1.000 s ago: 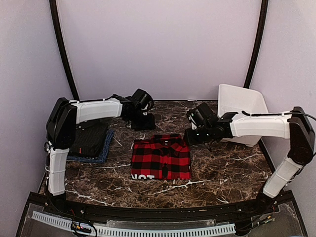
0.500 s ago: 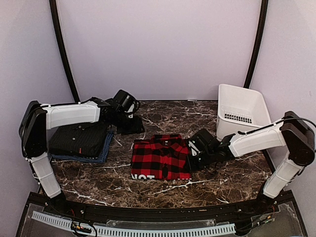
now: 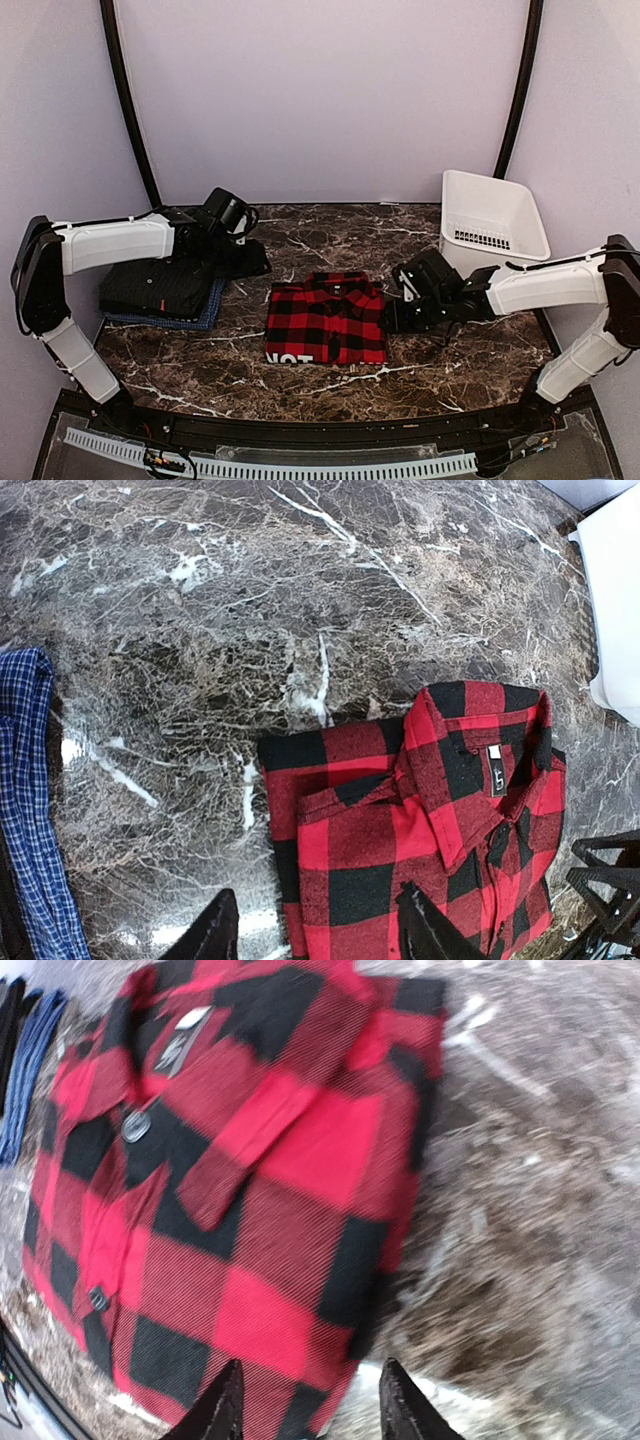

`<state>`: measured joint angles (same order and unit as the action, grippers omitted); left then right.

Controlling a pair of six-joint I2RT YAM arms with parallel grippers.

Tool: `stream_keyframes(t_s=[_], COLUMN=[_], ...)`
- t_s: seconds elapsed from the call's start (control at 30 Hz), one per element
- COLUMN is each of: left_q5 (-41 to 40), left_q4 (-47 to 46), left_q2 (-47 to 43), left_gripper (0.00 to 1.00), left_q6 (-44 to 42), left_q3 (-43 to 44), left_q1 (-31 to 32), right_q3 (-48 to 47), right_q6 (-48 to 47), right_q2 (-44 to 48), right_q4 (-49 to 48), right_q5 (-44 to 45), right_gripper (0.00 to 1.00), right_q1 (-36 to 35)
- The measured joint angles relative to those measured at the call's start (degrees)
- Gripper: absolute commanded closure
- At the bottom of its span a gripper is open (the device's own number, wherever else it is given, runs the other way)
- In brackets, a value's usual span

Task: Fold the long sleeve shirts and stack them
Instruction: Smooth out the square-folded shirt at the center of the board, then move the square-folded shirt to the center of the board.

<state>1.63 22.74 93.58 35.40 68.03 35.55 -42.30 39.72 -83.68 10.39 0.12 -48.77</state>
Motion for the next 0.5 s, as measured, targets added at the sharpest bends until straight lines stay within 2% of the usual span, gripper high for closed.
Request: stream_keyframes(t_s=[0.2,0.5], left_q5=[-0.35,-1.62], left_q4=[-0.35,-0.22], left_q2=[-1.22,-3.43], left_gripper=[0.48,0.48], left_q6=[0.59,0.63], left_q3=[-1.77,-3.43], left_q1=[-0.09,-0.35], right_q3=[-0.57,-5.14], right_q6=[0.00,-0.63], right_q2=[-1.81,-10.78], right_q4=[-0.92,-2.54], right_q5=[0.74,-0.31], right_gripper=[0.55,0.61], right_q1=[4.24,4.63])
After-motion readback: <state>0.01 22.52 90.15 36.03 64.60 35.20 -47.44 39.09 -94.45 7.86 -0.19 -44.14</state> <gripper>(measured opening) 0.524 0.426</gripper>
